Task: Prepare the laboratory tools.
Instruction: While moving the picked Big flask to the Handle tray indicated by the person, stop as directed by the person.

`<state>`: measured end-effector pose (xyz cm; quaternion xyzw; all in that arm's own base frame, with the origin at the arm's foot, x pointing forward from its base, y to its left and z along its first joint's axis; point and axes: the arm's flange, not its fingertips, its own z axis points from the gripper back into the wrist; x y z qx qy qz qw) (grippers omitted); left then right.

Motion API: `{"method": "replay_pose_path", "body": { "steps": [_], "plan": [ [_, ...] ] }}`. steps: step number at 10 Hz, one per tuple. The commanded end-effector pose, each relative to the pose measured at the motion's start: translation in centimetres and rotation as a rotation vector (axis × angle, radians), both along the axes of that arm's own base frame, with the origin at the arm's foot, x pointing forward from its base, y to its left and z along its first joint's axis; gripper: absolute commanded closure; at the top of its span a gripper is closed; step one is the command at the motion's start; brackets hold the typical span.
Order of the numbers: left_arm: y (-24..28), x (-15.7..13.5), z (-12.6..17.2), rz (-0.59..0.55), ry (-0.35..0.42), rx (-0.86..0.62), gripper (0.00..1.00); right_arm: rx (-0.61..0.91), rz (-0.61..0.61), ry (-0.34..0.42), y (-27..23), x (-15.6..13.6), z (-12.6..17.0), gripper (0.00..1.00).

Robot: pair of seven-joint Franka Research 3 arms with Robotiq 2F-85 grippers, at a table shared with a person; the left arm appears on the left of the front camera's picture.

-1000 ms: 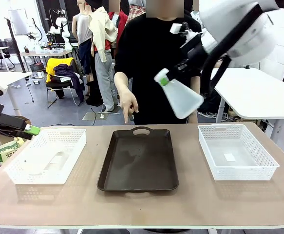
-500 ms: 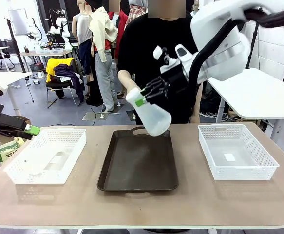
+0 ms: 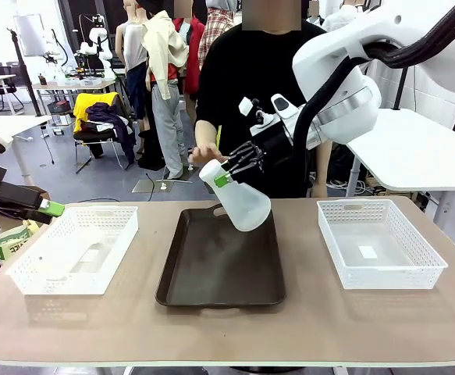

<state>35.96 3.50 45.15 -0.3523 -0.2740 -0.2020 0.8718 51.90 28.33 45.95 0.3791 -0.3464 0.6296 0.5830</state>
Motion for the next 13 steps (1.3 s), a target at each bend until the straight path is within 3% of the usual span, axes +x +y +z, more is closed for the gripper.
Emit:
{"method": "replay_pose_path", "body": {
  "steps": [1, 13],
  "plan": [
    [0.11, 0.08, -0.3, -0.014, -0.024, -0.021, 0.0, 0.014, 0.006, -0.014, -0.22, -0.51, 0.43, 1.0],
    [0.11, 0.08, -0.3, -0.014, -0.024, -0.021, 0.0, 0.014, 0.006, -0.014, -0.22, -0.51, 0.43, 1.0]
  ]
}}
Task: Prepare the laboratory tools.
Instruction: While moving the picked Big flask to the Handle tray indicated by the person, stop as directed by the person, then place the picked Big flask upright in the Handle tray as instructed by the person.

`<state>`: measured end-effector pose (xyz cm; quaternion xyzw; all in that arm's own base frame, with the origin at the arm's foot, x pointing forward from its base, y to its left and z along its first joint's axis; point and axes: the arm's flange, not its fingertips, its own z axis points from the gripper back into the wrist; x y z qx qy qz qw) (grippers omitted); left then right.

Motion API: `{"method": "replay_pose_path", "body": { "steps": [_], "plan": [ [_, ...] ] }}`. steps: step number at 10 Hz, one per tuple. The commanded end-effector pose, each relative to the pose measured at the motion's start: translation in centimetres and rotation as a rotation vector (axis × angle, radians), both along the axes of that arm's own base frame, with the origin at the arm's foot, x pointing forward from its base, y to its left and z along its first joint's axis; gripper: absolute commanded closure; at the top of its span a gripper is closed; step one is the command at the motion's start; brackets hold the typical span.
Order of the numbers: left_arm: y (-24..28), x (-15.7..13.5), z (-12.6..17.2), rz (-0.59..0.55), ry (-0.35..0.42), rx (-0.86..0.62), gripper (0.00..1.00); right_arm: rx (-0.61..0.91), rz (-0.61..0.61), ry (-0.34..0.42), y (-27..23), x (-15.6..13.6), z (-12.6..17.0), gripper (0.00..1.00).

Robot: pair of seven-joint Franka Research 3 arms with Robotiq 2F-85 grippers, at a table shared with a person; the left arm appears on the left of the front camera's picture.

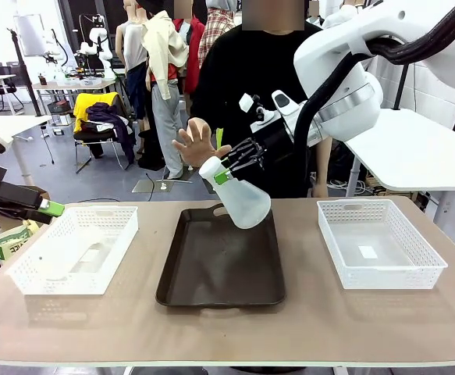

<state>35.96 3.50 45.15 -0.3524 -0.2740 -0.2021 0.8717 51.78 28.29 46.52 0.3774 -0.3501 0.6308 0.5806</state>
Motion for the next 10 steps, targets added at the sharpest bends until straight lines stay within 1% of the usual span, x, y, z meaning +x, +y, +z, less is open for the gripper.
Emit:
{"method": "replay_pose_path", "body": {
  "steps": [1, 10],
  "plan": [
    [0.11, 0.08, -0.3, -0.014, -0.024, -0.021, 0.0, 0.011, 0.005, -0.005, -0.17, -0.39, -0.15, 1.0],
    [0.11, 0.08, -0.3, -0.014, -0.024, -0.021, 0.0, 0.011, 0.005, -0.005, -0.17, -0.39, -0.15, 1.0]
  ]
}}
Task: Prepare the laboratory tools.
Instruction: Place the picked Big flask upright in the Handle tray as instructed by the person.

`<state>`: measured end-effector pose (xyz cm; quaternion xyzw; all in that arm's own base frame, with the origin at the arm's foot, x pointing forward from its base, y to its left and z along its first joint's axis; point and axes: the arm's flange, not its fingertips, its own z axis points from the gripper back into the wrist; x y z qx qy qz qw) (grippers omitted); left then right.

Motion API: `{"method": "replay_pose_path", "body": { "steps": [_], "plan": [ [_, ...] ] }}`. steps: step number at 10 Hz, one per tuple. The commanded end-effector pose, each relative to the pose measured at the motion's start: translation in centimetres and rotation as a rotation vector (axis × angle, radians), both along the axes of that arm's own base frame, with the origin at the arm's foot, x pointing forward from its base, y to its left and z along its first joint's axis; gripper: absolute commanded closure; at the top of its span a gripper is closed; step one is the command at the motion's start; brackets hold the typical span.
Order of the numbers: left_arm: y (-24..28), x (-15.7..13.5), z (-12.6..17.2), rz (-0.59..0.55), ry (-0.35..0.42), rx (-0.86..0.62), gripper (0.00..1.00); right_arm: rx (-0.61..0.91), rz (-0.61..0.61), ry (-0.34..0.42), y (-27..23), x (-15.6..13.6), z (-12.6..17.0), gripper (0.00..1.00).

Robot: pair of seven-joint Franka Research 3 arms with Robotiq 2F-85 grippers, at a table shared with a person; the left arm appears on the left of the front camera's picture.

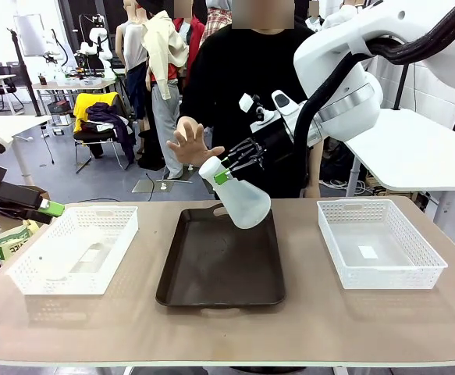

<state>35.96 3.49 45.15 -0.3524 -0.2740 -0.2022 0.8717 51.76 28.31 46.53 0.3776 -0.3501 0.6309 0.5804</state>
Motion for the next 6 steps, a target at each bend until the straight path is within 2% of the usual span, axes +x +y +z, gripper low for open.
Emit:
{"method": "replay_pose_path", "body": {
  "steps": [1, 6],
  "plan": [
    [0.12, 0.08, -0.3, -0.013, -0.024, -0.021, 0.0, 0.011, 0.005, -0.005, -0.2, -0.38, -0.15, 1.0],
    [0.12, 0.08, -0.3, -0.013, -0.024, -0.021, 0.0, 0.011, 0.005, -0.005, -0.2, -0.38, -0.15, 1.0]
  ]
}}
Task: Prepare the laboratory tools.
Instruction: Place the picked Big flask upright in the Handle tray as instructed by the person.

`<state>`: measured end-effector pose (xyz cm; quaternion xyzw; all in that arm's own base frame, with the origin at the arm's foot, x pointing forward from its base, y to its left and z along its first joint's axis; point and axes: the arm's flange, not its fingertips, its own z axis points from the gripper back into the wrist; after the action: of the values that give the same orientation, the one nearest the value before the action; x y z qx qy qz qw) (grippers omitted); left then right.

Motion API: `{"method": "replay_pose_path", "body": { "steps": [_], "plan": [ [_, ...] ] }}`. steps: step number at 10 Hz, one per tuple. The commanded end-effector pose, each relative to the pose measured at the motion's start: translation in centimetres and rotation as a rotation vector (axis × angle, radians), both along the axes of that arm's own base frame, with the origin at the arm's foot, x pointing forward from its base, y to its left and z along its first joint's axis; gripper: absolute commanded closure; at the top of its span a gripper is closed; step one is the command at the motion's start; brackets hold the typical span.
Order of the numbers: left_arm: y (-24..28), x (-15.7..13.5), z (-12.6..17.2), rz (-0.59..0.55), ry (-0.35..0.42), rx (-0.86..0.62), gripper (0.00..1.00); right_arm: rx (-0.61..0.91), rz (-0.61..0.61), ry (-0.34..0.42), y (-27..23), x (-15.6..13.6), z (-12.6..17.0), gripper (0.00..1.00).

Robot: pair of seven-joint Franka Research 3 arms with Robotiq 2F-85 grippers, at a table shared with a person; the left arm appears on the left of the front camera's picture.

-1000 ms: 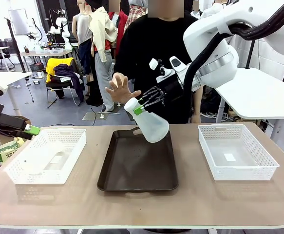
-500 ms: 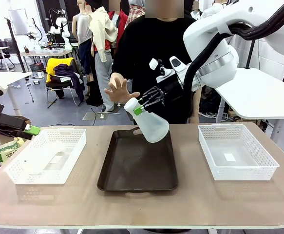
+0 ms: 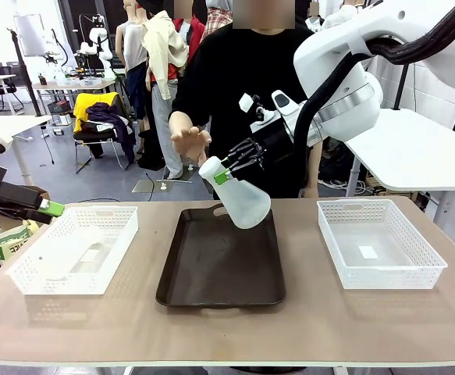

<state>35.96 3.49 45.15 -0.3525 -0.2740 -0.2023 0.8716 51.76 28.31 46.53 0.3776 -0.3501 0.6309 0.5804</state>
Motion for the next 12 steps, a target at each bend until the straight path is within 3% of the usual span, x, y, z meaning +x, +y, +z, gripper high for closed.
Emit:
{"method": "replay_pose_path", "body": {
  "steps": [1, 12],
  "plan": [
    [0.12, 0.08, -0.3, -0.013, -0.024, -0.021, 0.0, 0.011, 0.005, -0.005, -0.2, -0.38, -0.15, 1.0],
    [0.12, 0.08, -0.3, -0.013, -0.024, -0.021, 0.0, 0.011, 0.005, -0.005, -0.2, -0.38, -0.15, 1.0]
  ]
}}
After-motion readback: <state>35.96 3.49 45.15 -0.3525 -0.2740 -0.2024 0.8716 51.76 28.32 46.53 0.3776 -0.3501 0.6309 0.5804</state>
